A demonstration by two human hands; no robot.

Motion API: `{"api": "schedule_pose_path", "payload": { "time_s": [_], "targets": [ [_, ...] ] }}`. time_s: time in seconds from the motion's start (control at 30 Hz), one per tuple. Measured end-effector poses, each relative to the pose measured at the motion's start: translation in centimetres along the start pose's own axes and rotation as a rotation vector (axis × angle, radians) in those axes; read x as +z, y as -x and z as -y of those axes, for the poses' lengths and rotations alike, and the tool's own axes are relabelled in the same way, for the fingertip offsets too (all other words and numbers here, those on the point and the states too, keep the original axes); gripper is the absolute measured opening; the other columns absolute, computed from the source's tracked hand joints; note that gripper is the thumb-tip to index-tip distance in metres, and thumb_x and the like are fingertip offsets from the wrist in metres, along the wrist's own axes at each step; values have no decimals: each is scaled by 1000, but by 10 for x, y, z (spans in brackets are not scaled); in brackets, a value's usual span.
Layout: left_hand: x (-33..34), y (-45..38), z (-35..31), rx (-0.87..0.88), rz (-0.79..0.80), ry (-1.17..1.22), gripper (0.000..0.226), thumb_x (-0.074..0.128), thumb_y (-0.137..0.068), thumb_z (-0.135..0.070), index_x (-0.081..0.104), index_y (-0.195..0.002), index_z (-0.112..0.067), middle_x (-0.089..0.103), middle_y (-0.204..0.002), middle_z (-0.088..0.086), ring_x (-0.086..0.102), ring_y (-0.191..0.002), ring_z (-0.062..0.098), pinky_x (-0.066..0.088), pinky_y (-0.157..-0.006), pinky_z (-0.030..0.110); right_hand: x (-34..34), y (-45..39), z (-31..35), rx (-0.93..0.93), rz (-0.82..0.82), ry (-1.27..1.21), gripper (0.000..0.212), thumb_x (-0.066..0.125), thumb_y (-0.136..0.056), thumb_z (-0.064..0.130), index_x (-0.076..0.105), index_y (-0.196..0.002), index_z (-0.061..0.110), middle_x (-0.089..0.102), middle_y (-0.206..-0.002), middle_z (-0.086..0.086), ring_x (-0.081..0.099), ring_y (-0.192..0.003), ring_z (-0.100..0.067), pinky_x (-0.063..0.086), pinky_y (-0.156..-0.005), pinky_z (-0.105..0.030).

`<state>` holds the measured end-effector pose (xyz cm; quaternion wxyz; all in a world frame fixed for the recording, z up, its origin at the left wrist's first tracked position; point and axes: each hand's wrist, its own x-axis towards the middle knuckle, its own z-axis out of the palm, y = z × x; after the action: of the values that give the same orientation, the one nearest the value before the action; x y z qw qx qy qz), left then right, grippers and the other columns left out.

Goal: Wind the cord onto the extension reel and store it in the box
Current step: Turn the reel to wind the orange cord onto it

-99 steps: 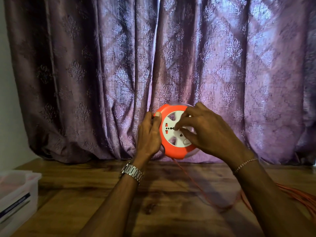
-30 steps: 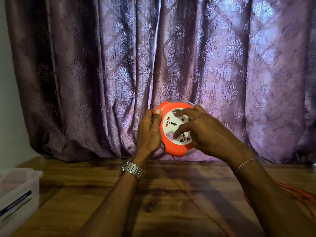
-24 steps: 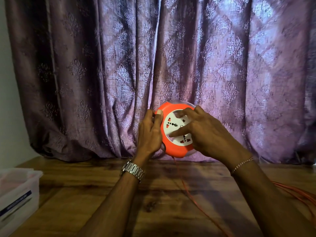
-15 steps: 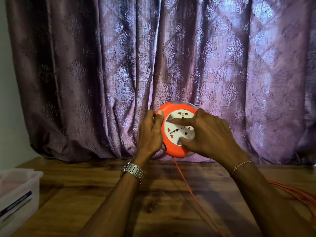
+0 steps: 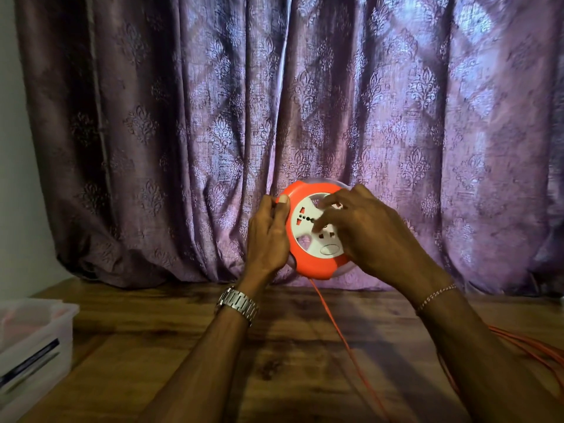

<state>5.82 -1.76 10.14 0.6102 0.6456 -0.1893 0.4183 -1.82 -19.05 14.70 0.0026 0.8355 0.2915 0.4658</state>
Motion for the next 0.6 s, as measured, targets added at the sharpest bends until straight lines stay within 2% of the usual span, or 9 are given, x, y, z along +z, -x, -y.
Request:
{"api": "schedule_pose_path", "payload": {
  "time_s": [0.1,0.17,0.23,0.33,0.47,0.6],
  "targets": [
    [-1,0,-2,-1,-4,6,39,47,-93,-66,46,-73,-33,50,-69,-5,47,-71,24,47,-78,70,-1,-1,1,-20,186,-23,53,73,-66,5,71,-102,44,48,-141,7,46,-114,-22,37,-76,-25],
    [-1,1,-3,0,-1,-2,37,46,-93,-66,47,-73,-36,50,-68,-6,47,-71,23,47,-78,69,-1,-1,3,-24,212,17,56,78,-65,12,68,-106,49,46,-143,7,46,-114,-23,35,-75,-24],
    [-1,1,-4,11,-1,-23,34,45,-93,-66,48,-72,-40,52,-67,-10,47,-70,23,48,-77,67,-1,0,4,-15,177,70,52,75,-70,16,66,-106,53,49,-139,8,48,-111,-22,32,-71,-24],
    [0,2,-5,13,-4,-34,34,44,-93,-67,48,-72,-39,52,-65,-9,45,-69,23,49,-77,65,-1,1,5,7,129,125,50,66,-75,22,62,-109,59,50,-135,8,47,-110,-21,40,-69,-27],
    [-1,1,-4,0,-1,-17,38,45,-93,-68,46,-73,-36,50,-67,-7,46,-70,24,49,-77,68,3,5,7,96,67,129,56,60,-70,31,56,-118,60,55,-118,1,55,-105,-21,47,-64,-31],
    [1,2,-2,4,-1,-17,36,46,-94,-66,47,-74,-37,51,-64,-8,46,-67,24,48,-74,69,7,6,9,242,-43,82,59,58,-60,60,55,-119,58,65,-97,2,64,-88,-24,48,-63,-32]
  ]
}}
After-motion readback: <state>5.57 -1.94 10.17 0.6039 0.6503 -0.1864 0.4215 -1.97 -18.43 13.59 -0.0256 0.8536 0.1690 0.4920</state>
